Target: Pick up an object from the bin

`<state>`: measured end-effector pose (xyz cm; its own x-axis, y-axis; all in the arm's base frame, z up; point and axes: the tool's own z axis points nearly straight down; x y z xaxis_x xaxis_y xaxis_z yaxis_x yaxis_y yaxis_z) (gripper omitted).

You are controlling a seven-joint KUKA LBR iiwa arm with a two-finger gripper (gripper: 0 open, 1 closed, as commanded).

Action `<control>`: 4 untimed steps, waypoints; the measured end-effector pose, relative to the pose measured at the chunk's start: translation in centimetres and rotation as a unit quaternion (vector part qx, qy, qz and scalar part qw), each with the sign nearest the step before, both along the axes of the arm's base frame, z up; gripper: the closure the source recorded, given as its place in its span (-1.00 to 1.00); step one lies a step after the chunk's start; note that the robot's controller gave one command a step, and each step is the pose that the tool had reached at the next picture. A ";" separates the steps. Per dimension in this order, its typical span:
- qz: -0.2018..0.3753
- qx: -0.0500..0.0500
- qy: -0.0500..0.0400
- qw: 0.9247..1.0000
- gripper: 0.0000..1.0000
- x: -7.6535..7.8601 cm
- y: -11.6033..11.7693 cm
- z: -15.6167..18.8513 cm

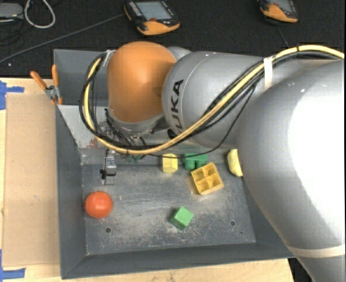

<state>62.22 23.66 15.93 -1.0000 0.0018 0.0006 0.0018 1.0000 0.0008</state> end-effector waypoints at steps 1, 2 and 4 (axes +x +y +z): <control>0.206 0.000 -0.001 0.979 -1.00 -3.4 0.3 -4.8; 0.150 0.000 0.001 0.989 -1.00 -6.0 0.6 -3.5; 0.221 0.001 0.001 0.975 -1.00 -7.0 0.9 -7.1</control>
Offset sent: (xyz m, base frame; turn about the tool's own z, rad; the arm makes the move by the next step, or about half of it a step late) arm -0.0767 0.0099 -0.0144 -0.0453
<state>55.20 24.55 8.86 -0.9033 -0.4291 0.0028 -0.4291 0.9033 0.0024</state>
